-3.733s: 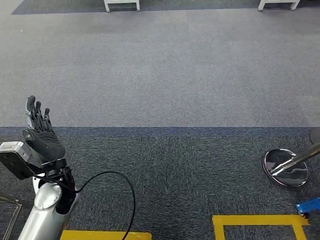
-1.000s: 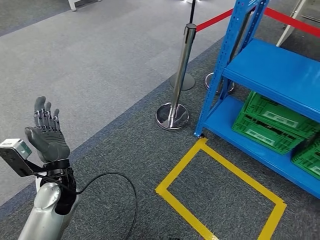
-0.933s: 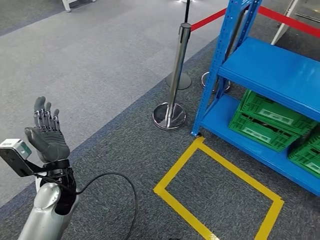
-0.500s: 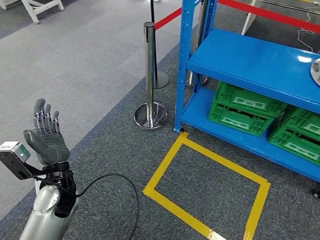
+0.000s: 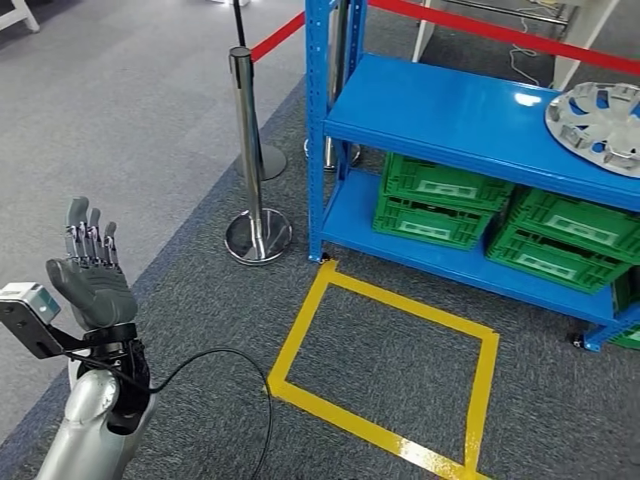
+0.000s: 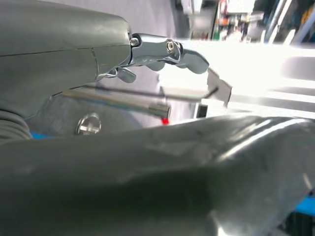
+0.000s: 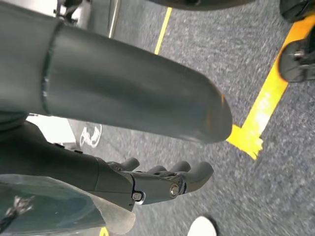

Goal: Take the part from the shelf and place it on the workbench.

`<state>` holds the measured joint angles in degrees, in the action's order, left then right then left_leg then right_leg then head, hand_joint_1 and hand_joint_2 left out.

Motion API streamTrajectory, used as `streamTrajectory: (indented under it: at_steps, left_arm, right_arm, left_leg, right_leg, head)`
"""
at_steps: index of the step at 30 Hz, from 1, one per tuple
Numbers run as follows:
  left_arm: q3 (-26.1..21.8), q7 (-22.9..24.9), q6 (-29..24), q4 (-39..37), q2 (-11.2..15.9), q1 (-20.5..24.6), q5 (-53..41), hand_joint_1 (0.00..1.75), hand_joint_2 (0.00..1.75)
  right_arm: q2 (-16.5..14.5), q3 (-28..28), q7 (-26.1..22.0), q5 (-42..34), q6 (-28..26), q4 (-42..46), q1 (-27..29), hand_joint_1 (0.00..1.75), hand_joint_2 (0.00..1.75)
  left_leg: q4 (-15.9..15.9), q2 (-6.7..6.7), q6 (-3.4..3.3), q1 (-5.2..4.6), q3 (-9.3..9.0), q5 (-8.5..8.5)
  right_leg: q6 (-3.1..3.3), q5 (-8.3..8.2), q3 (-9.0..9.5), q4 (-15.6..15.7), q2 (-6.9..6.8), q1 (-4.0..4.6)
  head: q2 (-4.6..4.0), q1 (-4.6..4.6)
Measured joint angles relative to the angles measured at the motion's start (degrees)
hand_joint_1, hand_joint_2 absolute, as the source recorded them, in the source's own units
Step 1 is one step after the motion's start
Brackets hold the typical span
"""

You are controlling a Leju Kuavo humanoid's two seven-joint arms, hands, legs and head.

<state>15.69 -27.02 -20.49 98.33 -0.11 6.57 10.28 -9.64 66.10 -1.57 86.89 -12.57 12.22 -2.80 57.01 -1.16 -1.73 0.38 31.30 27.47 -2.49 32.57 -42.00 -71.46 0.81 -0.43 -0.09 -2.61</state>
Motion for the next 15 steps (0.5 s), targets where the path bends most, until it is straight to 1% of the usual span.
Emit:
streamTrajectory:
  at_steps: [1, 2, 3, 4, 5, 6, 7, 9, 10, 11, 12, 13, 14, 15]
  left_arm:
    - [0.0, 0.0, 0.0, 0.0, 0.0, 0.0, 0.0, 0.0, 0.0]
    - [0.0, 0.0, 0.0, 0.0, 0.0, 0.1, 0.0, 0.0, 0.0]
    - [0.0, 0.0, 0.1, 0.0, 0.0, 0.1, 0.0, 0.0, 0.0]
    - [0.0, 0.0, 0.2, 0.0, 0.0, 0.1, 0.0, 0.0, 0.0]
    - [0.0, 0.0, 0.3, 0.0, 0.0, 0.2, 0.0, 0.0, 0.0]
    - [0.0, 0.0, 0.5, 0.0, 0.0, 0.2, 0.0, 0.0, 0.0]
    - [0.0, 0.0, 0.6, 0.0, 0.0, 0.3, 0.0, 0.0, 0.0]
    - [0.0, 0.0, 0.7, 0.0, 0.0, 0.4, 0.0, 0.0, 0.0]
    - [0.0, 0.0, 0.7, 0.0, 0.0, 0.5, 0.0, 0.0, 0.0]
    - [0.0, 0.0, 0.7, 0.0, 0.0, 0.6, 0.0, 0.0, 0.0]
    - [0.0, 0.0, 0.7, 0.0, 0.0, 0.6, -0.1, 0.0, 0.0]
    - [0.0, 0.1, 0.8, 0.0, 0.1, 0.5, -0.1, 0.0, 0.0]
    - [0.0, 0.1, 0.8, 0.0, 0.1, 0.5, -0.1, 0.0, 0.0]
    - [0.0, 0.1, 0.8, 0.0, 0.1, 0.3, -0.1, 0.0, 0.0]
  right_arm:
    - [0.0, 0.0, 0.0, 0.0, -0.1, 0.0, 0.0, 0.0, 0.0]
    - [0.0, 0.0, 0.0, 0.0, -0.1, 0.0, 0.0, 0.0, 0.0]
    - [0.0, 0.0, 0.0, 0.0, -0.2, 0.0, 0.1, 0.0, 0.0]
    - [0.0, 0.0, 0.0, 0.0, -0.3, 0.0, 0.1, 0.0, 0.0]
    - [0.0, 0.0, 0.0, 0.0, -0.3, 0.0, 0.0, 0.0, 0.0]
    - [0.0, 0.0, 0.0, 0.0, -0.3, 0.0, -0.1, 0.0, 0.0]
    - [0.0, 0.0, 0.0, 0.0, -0.3, 0.0, -0.1, 0.0, 0.0]
    - [0.0, 0.0, 0.0, 0.0, -0.4, 0.0, -0.1, 0.0, 0.0]
    - [0.0, 0.0, 0.0, 0.0, -0.4, 0.0, -0.1, 0.0, 0.0]
    - [0.0, 0.0, 0.0, 0.0, -0.4, 0.0, -0.1, 0.0, 0.0]
    - [0.0, 0.0, 0.0, 0.0, -0.3, 0.0, -0.1, 0.0, 0.0]
    - [0.0, 0.0, 0.0, 0.0, -0.3, 0.0, -0.1, 0.0, 0.0]
    - [0.0, 0.0, 0.0, 0.1, -0.3, 0.0, -0.2, 0.0, 0.0]
    - [0.0, 0.0, 0.0, 0.1, -0.2, 0.0, -0.2, 0.0, 0.0]
  left_leg:
    - [0.0, -0.71, -0.01, -0.03, -0.01, 0.06]
    - [0.0, -1.34, 0.04, -0.03, -0.06, 0.14]
    - [0.0, -1.93, 0.14, -0.03, -0.16, 0.25]
    - [0.1, -2.43, 0.31, -0.11, -0.25, 0.38]
    - [0.2, -2.86, 0.55, -0.25, -0.32, 0.55]
    - [0.2, -3.27, 0.8, -0.38, -0.37, 0.69]
    - [0.3, -3.65, 1.05, -0.51, -0.42, 0.78]
    - [0.4, -4.35, 1.59, -0.46, -0.62, 1.07]
    - [0.9, -3.99, 1.89, -0.33, -0.61, 1.59]
    - [2.3, -3.17, 2.14, -0.19, -0.17, 2.61]
    - [4.9, -1.99, 2.33, -0.05, 0.93, 4.23]
    - [8.7, -0.77, 2.44, 0.03, 2.62, 6.11]
    - [12.7, -0.05, 2.47, 0.06, 4.52, 7.77]
    - [15.8, 0.35, 2.44, 0.06, 6.08, 8.66]
  right_leg:
    - [-0.12, -0.43, -0.13, -0.4, -0.25, -0.08]
    - [-0.19, -1.75, 0.84, 1.3, -0.52, -0.16]
    - [-0.19, -3.59, 2.8, 4.8, -1.06, -0.21]
    - [-0.12, -4.86, 4.89, 8.6, -2.14, -0.1]
    - [0.16, -5.74, 6.66, 11.6, -2.95, 0.01]
    - [0.51, -6.04, 7.73, 13.4, -3.52, 0.15]
    - [0.9, -5.85, 8.04, 14.0, -3.64, 0.34]
    - [1.69, -6.02, 8.09, 14.0, -2.52, 0.36]
    - [1.98, -6.09, 8.18, 14.1, -2.03, 0.3]
    - [2.28, -6.18, 8.3, 14.2, -1.57, 0.21]
    - [2.52, -6.24, 8.4, 14.3, -1.11, 0.13]
    - [2.67, -6.24, 8.41, 14.3, -0.57, 0.17]
    - [2.8, -6.24, 8.4, 14.3, 0.01, 0.23]
    - [2.87, -6.23, 8.42, 14.3, 0.67, 0.3]
  head:
    - [0.0, -0.02]
    - [0.0, -0.03]
    - [0.0, -0.03]
    - [0.0, -0.04]
    - [0.0, -0.01]
    - [0.0, 0.02]
    - [0.0, 0.05]
    - [0.0, 0.08]
    - [0.0, 0.17]
    - [0.0, 0.32]
    - [0.0, 0.49]
    - [0.0, 0.65]
    - [0.0, 0.7]
    - [0.01, 0.7]
